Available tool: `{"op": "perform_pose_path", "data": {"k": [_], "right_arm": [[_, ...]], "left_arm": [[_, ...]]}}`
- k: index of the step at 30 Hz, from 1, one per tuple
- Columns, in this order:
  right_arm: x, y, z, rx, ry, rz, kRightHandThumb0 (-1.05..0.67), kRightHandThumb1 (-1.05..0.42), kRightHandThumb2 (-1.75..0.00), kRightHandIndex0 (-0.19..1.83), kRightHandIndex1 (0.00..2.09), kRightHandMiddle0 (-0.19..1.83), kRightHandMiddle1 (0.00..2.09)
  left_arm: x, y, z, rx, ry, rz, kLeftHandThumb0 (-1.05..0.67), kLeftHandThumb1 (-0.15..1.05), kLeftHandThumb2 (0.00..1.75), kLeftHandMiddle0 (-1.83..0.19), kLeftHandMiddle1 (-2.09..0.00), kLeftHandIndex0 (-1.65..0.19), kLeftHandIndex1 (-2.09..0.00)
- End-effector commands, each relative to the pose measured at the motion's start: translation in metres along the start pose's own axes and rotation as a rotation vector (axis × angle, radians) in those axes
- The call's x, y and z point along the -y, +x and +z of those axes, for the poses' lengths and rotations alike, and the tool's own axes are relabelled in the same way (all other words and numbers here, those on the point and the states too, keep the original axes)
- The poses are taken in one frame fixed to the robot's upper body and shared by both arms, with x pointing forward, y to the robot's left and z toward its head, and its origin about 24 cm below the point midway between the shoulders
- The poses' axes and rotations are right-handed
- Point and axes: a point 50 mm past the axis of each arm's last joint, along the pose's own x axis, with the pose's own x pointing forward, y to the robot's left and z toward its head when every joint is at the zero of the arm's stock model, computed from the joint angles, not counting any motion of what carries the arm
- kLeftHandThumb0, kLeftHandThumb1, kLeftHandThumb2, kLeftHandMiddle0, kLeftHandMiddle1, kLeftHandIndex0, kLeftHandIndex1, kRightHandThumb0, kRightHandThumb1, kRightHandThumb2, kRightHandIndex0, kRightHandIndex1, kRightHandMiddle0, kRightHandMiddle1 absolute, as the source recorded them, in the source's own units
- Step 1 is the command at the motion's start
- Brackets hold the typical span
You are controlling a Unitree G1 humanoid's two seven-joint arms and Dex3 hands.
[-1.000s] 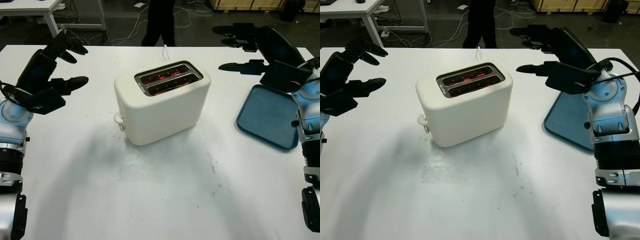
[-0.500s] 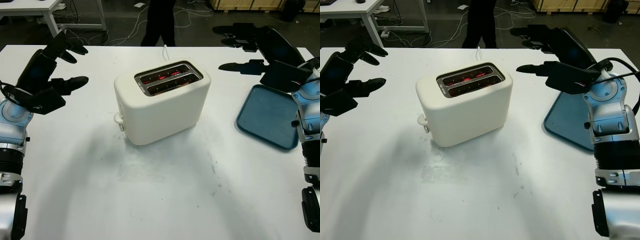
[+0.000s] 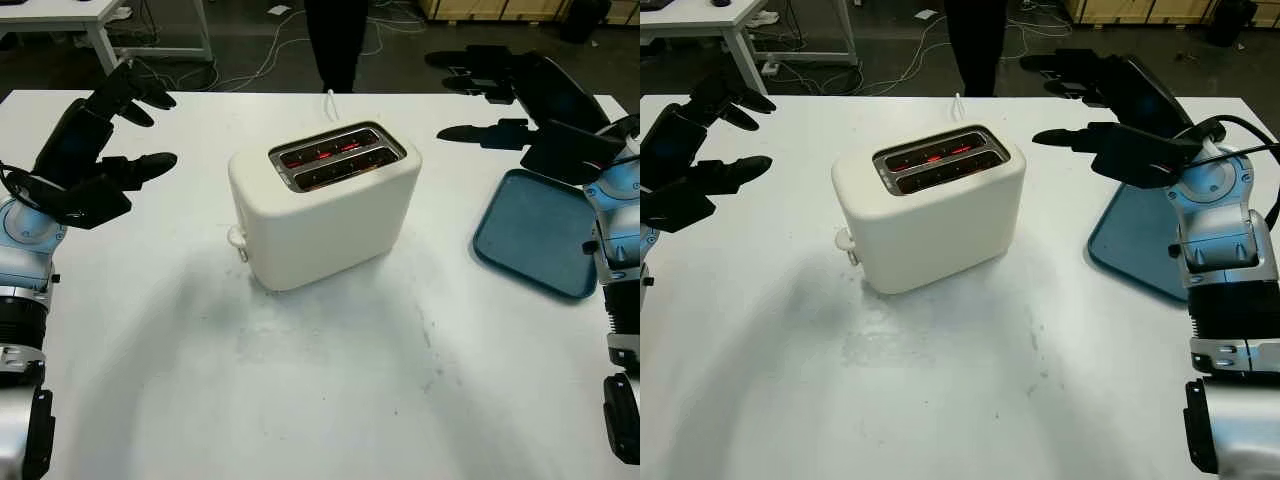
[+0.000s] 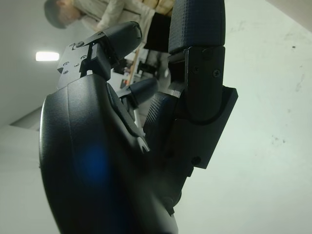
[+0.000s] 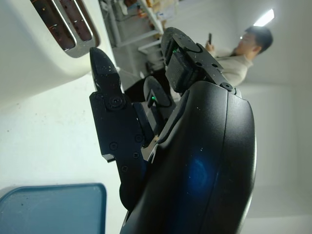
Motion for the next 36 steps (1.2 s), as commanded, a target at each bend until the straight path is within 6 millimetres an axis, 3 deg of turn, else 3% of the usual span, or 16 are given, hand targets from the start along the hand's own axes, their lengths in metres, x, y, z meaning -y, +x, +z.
{"op": "perform_pose_path", "data": {"k": [1,17,30,36], "right_arm": [[0.0013,0.0005,0.002,0.012,-0.003,-0.004,-0.31,-0.85,0.0,0.55,0.01,0.5,0.0],[0.0016,0.0011,0.0026,0.015,-0.001,-0.004,-0.31,-0.84,0.0,0.67,0.07,0.5,0.0],[0.0012,0.0009,0.0029,0.012,0.001,-0.004,-0.31,-0.84,0.0,0.56,0.01,0.5,0.0],[0.0011,0.0008,0.0026,0.02,-0.001,-0.005,-0.31,-0.84,0.0,0.6,0.03,0.5,0.0]], "left_arm": [[0.0021,-0.0012,-0.0013,-0.001,0.0,-0.002,-1.05,0.92,0.47,0.0,-1.53,0.0,-1.33],[0.003,-0.0003,-0.0016,0.0,0.006,0.001,-1.05,0.92,0.47,0.0,-1.54,0.0,-1.34],[0.0031,-0.0002,-0.0017,0.0,-0.004,-0.003,-1.05,0.92,0.47,0.0,-1.54,0.0,-1.34],[0.0027,-0.0007,-0.0016,-0.003,0.001,-0.004,-1.05,0.92,0.46,0.0,-1.55,0.0,-1.36]]}}
